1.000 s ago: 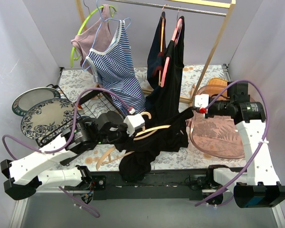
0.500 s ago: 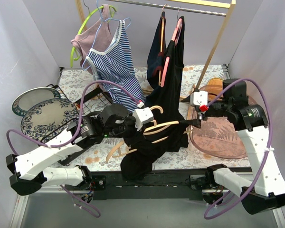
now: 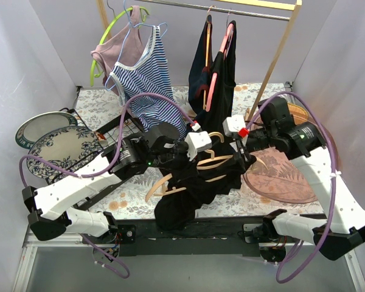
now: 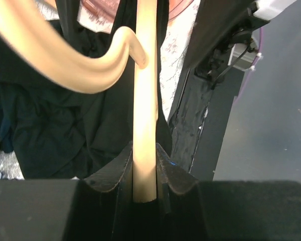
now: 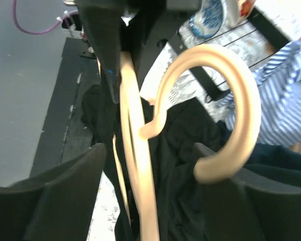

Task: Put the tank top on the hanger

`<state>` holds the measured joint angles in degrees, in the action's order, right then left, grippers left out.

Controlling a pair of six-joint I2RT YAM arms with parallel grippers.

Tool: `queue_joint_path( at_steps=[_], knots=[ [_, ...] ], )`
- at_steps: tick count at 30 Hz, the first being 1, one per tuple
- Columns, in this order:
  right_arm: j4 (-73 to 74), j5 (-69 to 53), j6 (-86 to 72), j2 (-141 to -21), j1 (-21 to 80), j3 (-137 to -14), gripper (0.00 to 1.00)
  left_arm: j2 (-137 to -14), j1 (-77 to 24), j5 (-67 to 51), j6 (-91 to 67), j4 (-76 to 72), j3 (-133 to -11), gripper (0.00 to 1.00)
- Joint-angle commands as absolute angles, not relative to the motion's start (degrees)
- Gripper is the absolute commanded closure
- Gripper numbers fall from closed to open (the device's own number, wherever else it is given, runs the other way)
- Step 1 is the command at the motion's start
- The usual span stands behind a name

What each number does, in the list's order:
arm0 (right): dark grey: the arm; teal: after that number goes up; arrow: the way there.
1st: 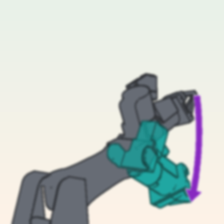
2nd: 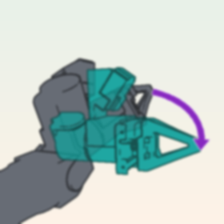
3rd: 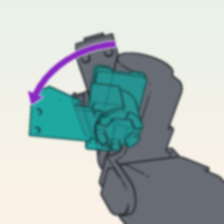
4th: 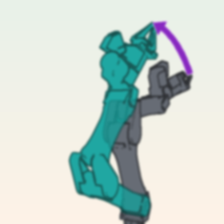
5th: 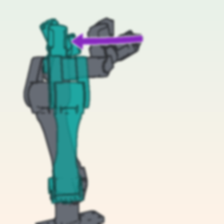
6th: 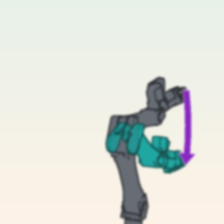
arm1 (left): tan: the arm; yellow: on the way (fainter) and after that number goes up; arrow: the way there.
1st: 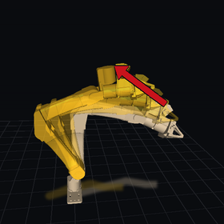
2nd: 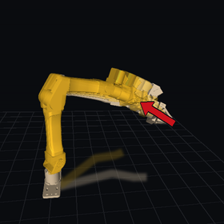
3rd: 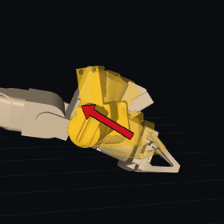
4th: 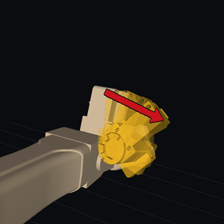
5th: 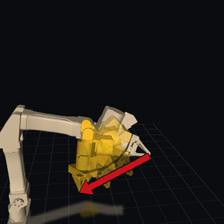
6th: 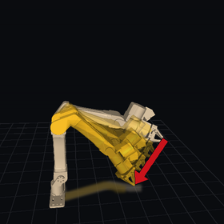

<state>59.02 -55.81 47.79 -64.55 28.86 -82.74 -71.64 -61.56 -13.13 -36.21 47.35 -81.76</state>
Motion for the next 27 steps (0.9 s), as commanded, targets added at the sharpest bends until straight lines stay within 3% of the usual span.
queue_joint_path(
  at_steps=[1, 4, 5, 8, 14, 15, 18, 19, 20, 22, 27],
  knots=[
    [62.2, -58.0, 44.8, -66.7, 31.0, -83.2, 0.31, -71.2, -61.2, -15.6, -35.4, 44.2, -86.6, 1.0],
    [65.0, -60.3, 46.1, -67.4, 31.8, -82.7, 0.55, -71.0, -61.2, -14.9, -35.3, 44.2, -86.5, 1.0],
    [65.6, -60.6, 46.4, -67.2, 31.9, -82.3, 0.78, -70.8, -61.2, -14.8, -35.5, 43.9, -86.0, 1.0],
    [65.6, -61.3, 46.4, -66.4, 31.9, -81.1, 0.99, -69.2, -61.2, -14.7, -36.0, 42.5, -84.3, 1.0],
    [68.5, -62.0, 50.3, -66.2, 31.9, -82.5, 0.99, -66.0, -61.1, -15.3, -37.7, 40.3, -81.0, 0.99],
    [69.5, -61.1, 51.6, -66.4, 31.9, -83.2, 0.99, -65.8, -61.1, -15.1, -37.5, 40.9, -80.9, 0.82],
    [73.3, -58.7, 55.4, -67.5, 31.9, -86.1, 0.99, -65.3, -61.0, -15.6, -36.0, 44.1, -81.2, 0.58],
    [74.0, -58.5, 55.9, -67.5, 31.9, -86.5, 0.99, -65.2, -61.0, -15.7, -34.8, 46.0, -81.3, 0.4],
    [74.4, -58.3, 56.6, -67.5, 31.9, -86.3, 0.99, -65.4, -61.0, -15.6, -34.2, 47.1, -81.6, 0.33],
    [74.5, -58.3, 57.0, -67.3, 31.9, -85.4, 0.99, -65.9, -61.0, -15.4, -33.0, 49.9, -83.0, 0.26],
    [73.8, -57.0, 57.1, -66.5, 31.9, -83.2, 0.99, -65.6, -61.0, -13.7, -31.5, 50.8, -84.6, 0.21]
  ],
)
